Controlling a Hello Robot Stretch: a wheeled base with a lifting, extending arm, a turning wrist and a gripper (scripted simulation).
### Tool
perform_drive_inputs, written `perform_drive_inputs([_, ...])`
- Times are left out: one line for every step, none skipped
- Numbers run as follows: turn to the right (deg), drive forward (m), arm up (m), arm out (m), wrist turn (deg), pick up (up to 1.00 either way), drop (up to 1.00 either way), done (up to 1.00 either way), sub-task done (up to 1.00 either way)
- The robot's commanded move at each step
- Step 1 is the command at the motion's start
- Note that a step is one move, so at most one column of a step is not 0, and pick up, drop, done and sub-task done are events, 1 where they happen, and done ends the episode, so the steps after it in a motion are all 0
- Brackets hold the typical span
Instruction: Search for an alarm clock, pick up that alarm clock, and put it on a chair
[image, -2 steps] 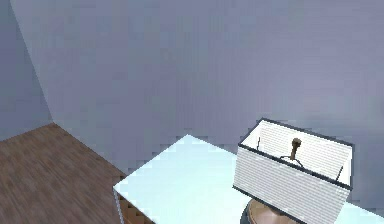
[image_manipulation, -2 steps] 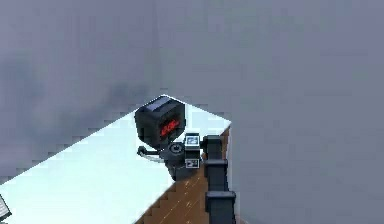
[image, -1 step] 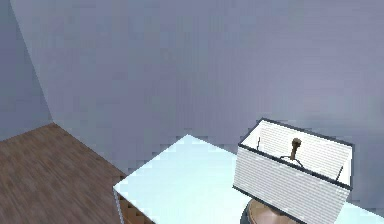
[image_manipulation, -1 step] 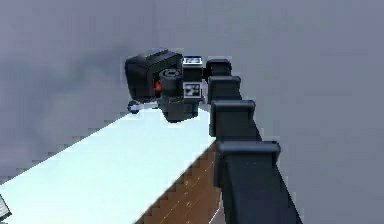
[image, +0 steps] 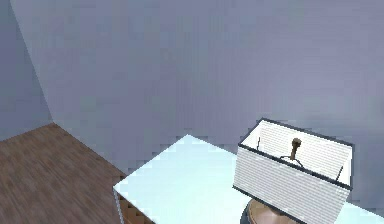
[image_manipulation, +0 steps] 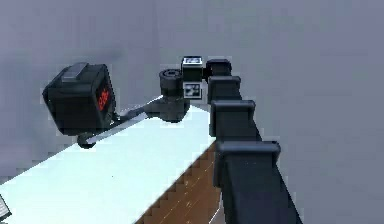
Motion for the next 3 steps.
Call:
perform_drive_inputs([0.0, 0.0, 0.0, 0.0, -45.0, 0.0, 0.0, 0.0, 0.0])
perform_drive_inputs([0.0, 0.0, 0.0, 0.0, -12.0, 0.0, 0.0, 0.0, 0.0])
perform_drive_inputs([0.0, 0.0, 0.0, -0.22, 0.0, 0.0, 0.0, 0.0, 0.0])
